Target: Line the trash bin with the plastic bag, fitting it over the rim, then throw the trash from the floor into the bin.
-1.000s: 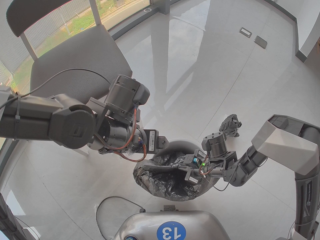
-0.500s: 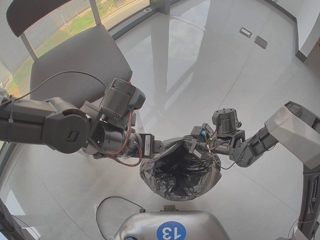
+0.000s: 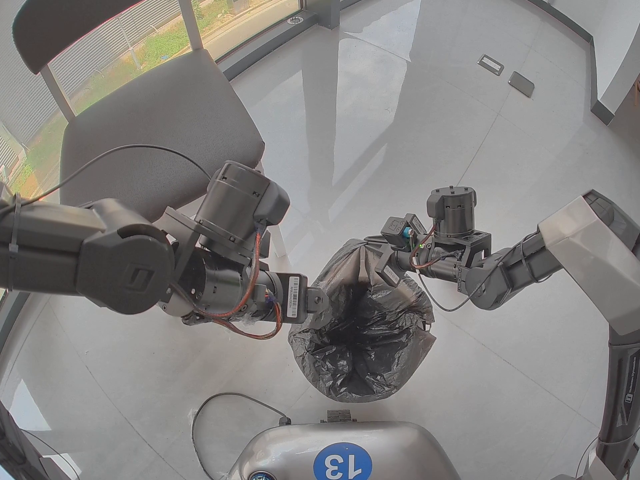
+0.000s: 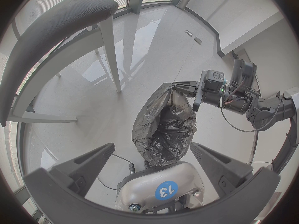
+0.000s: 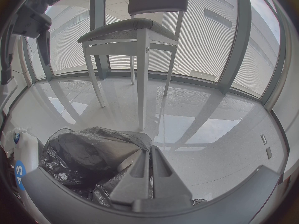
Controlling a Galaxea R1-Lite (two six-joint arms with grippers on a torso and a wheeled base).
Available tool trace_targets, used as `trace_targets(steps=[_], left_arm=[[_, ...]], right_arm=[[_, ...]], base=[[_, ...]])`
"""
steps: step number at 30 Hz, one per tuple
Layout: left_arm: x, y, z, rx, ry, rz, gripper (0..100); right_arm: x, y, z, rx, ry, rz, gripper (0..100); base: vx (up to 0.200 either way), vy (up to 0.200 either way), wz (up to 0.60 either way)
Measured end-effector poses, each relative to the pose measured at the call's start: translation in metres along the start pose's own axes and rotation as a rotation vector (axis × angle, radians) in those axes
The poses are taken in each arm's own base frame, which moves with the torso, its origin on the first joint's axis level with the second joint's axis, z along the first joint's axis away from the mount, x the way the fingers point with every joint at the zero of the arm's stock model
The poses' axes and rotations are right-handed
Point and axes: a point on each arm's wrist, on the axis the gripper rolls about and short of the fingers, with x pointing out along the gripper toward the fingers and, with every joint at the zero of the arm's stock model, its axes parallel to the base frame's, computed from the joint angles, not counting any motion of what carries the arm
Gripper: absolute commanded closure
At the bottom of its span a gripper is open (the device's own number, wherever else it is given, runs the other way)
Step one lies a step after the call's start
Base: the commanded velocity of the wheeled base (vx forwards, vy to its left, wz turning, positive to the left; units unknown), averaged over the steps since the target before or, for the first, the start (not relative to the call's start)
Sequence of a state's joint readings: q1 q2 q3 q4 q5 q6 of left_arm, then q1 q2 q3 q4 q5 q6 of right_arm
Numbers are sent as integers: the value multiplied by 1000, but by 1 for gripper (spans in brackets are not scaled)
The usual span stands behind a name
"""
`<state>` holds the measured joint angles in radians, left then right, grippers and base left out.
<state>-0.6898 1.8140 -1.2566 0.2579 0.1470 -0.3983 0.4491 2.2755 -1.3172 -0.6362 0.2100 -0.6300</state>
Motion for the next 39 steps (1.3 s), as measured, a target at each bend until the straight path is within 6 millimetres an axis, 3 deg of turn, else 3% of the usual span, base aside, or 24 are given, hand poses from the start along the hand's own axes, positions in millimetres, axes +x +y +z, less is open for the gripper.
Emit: trace_targets(steps=[4,5,19,28,34,39], left_arm=[[0,0,0,1,1,-1,0],[0,0,-1,1,1,-1,0],[0,-3,-4,4,10,-1,0],[1,-3,-6,6,16,0,0],[2,-1,-11,18,33,8,0],[5,0,-18,63,55,19,0]], right_arm=[[2,-2,1,4,-7,-7,100],[3,-3,1,4,-7,-9,0],[6,-11,-12,22,18,-27,0],[5,6,-16,62,40,16,0],[-6,20,-35,144,111,46,0],[-27,18,-45,186,154,36,0]], base=[[0,0,0],[0,0,0],[0,0,0],[0,0,0],[0,0,0],[0,0,0]])
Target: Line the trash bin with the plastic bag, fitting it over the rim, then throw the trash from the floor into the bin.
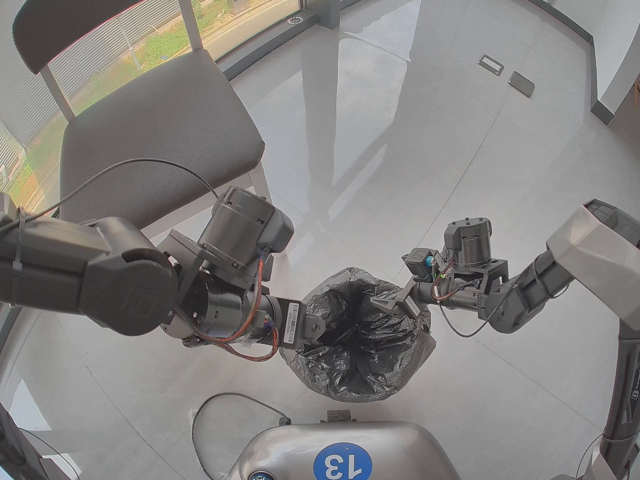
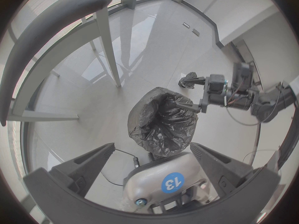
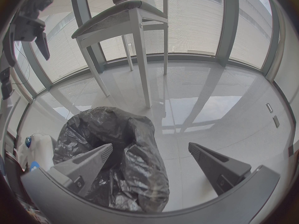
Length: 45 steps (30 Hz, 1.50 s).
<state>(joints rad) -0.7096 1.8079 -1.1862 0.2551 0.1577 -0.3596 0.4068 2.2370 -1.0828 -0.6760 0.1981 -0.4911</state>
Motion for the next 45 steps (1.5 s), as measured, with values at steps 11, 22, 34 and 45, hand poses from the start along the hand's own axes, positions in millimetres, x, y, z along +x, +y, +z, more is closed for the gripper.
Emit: trace_targets(steps=[11,22,34,45], left_arm=[[13,4,-5,96,-44,23,0],[10,1,-4,107,-62,14,0],[4,2,-4,95,-101,2,0],[3,1,-3,91,-111,-3,0]], right_arm=[[-57,-38,-22,81,80,-146,0],[-106,-88,-60,139,165,-317,0],[-111,-113,-84,200,185,-396,0],[-94,-127,-88,203,160,-416,0]], base=[[0,0,0],[0,0,0],[0,0,0],[0,0,0]])
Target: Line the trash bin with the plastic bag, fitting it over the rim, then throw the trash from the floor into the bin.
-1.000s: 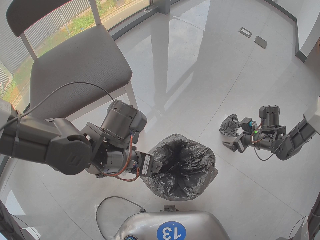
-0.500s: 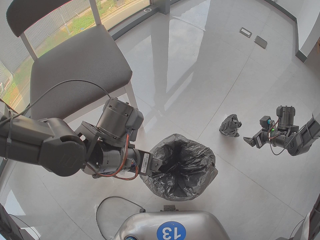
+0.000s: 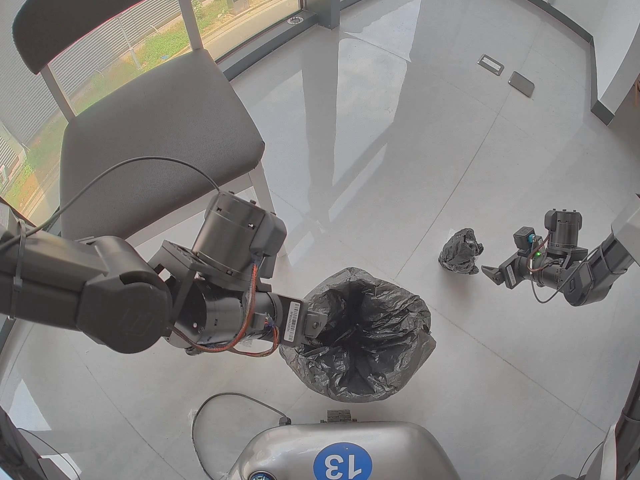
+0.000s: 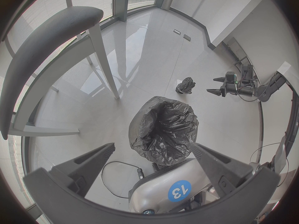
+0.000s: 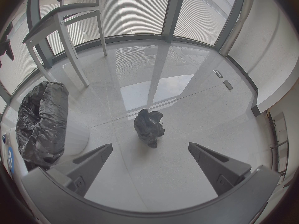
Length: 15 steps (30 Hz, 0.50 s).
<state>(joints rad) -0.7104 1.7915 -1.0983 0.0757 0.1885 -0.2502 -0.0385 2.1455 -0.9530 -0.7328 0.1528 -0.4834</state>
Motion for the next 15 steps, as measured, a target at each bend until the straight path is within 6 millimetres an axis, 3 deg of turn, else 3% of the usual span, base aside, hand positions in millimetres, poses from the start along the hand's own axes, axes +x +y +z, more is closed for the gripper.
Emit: trace_targets(steps=[15], left_arm=[[2,-8,0,0,-12,-19,0]], right_arm=[[74,-5,-7,48,-55,-13,0]], base=[[0,0,0]])
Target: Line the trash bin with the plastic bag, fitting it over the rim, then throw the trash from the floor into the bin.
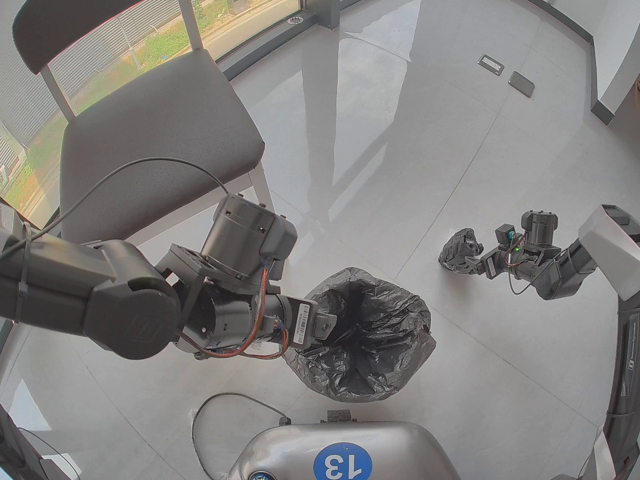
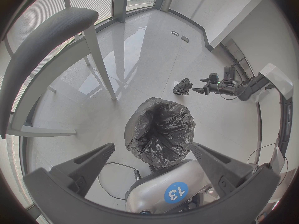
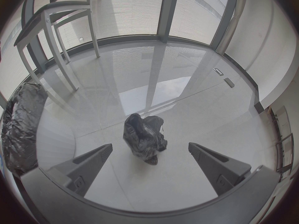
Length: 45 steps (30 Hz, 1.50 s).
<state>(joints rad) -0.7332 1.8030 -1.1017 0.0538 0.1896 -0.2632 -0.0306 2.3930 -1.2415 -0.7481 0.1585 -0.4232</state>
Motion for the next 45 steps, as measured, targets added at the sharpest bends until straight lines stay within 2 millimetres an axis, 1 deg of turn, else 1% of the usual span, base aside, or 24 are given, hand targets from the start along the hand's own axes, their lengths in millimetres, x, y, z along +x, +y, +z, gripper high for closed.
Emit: trace_targets(steps=[4,12,16,22,23,29,38,41,45], left_arm=[[1,-2,-1,2,4,-4,0],[2,-5,0,1,0,-5,0],[4,-8,0,-8,2,-7,0],[6,-12,-2,-9,7,-10,0],[6,-12,-2,-8,8,-10,0],[7,-12,-2,-4,10,-9,0],[10,-15,-4,7,21,-11,0],[11,-15,-5,8,23,-6,0],[12,-15,-6,14,27,9,0]], right_arm=[[21,1,-2,9,-30,0,0],[55,9,-6,23,-91,7,0],[66,14,-11,19,-112,6,0],[77,17,-20,17,-121,4,0],[78,18,-21,17,-124,2,100],[82,17,-28,19,-122,-4,100],[81,9,-35,20,-109,-19,100],[77,6,-33,20,-109,-23,100],[68,2,-29,19,-108,-30,100]], base=[[0,0,0],[0,0,0],[0,0,0],[0,0,0],[0,0,0],[0,0,0],[0,0,0],[0,0,0],[0,0,0]])
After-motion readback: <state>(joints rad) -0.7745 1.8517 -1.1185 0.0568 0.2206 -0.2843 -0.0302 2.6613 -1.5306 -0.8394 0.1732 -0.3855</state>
